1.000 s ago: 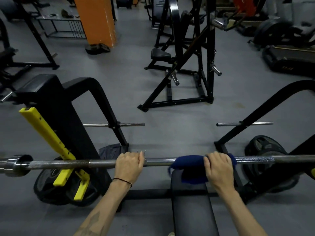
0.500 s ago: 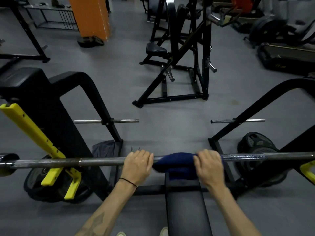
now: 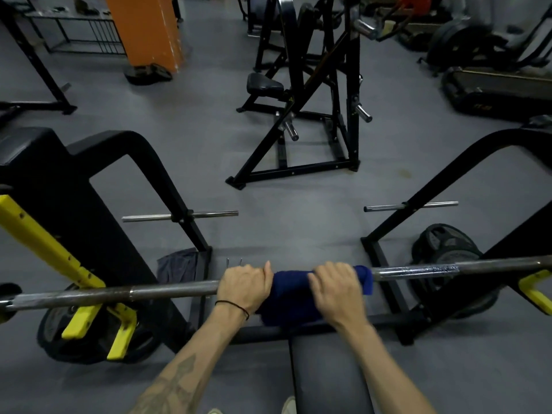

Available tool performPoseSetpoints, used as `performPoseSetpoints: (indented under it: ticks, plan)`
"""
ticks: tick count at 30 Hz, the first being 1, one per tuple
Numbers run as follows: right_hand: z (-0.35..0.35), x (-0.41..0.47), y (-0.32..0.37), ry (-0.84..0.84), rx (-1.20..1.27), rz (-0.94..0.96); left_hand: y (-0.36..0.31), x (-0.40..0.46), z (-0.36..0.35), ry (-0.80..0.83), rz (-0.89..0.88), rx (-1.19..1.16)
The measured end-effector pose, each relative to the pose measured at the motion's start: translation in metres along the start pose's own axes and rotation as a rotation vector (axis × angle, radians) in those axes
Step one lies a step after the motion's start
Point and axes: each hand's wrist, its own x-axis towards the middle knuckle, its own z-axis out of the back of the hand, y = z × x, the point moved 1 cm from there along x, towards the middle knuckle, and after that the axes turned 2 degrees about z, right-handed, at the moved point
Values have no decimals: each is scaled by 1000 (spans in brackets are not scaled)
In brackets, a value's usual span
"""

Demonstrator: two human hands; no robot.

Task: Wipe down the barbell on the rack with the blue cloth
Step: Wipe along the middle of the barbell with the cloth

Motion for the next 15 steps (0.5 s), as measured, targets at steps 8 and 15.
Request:
performPoseSetpoints:
  ticks: [8, 15]
  plan:
    - [6, -3, -14, -84, 22, -400, 3, 32, 11, 439, -116, 16]
    - [-2, 0, 20, 53, 107, 37, 11, 0, -11, -191, -97, -34]
